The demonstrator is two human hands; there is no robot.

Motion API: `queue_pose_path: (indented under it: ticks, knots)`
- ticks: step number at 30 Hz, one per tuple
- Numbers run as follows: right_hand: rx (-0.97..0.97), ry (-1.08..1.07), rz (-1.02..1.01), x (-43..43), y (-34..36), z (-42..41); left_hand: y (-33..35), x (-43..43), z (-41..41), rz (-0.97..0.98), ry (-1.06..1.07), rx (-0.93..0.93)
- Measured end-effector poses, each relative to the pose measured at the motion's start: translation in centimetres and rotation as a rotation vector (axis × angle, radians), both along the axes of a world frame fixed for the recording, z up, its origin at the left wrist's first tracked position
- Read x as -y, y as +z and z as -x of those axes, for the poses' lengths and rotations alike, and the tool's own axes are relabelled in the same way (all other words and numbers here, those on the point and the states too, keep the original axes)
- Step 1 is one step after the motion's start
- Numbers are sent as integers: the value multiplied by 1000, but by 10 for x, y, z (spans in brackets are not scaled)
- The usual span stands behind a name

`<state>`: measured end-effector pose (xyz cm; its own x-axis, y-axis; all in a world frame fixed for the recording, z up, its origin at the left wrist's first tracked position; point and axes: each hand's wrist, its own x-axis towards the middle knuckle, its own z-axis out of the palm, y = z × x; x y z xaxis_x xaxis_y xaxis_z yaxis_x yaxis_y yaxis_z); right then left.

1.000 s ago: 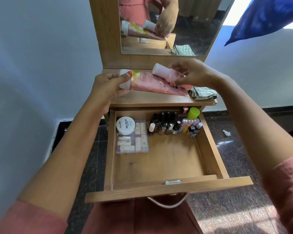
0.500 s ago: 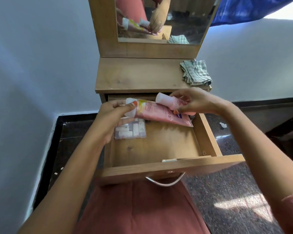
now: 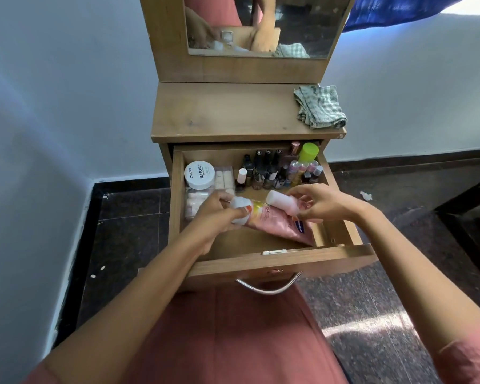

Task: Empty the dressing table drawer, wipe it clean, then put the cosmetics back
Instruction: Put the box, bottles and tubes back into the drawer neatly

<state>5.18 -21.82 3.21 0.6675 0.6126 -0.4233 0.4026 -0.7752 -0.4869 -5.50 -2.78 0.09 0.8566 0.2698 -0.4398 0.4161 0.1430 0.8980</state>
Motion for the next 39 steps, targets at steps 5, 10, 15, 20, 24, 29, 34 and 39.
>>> queue_pose_path:
  ticks: [5, 10, 15, 20, 24, 29, 34, 39]
  knots:
    - [-20, -33, -3, 5, -10, -3, -12, 5, -4, -57, -109, -39]
    - [5, -42, -42, 4, -14, -6, -15, 5, -6, -205, -349, -67]
    - [72, -48, -86, -1, -21, -13, -16, 7, -5, -429, -530, -55]
    - [187, -10, -69, -7, -32, -17, -17, 5, -10, -568, -630, -71]
    - [198, 46, -20, -8, -37, -17, -16, 6, -21, -583, -599, -86]
    - [168, 90, 47, -8, -36, -17, -9, 29, -45, -556, -402, 8]
    - [183, 82, 82, -6, -37, -18, -15, 42, -60, -493, -289, -12]
    - [193, 84, 93, -7, -36, -17, -21, 37, -64, -456, -288, -26]
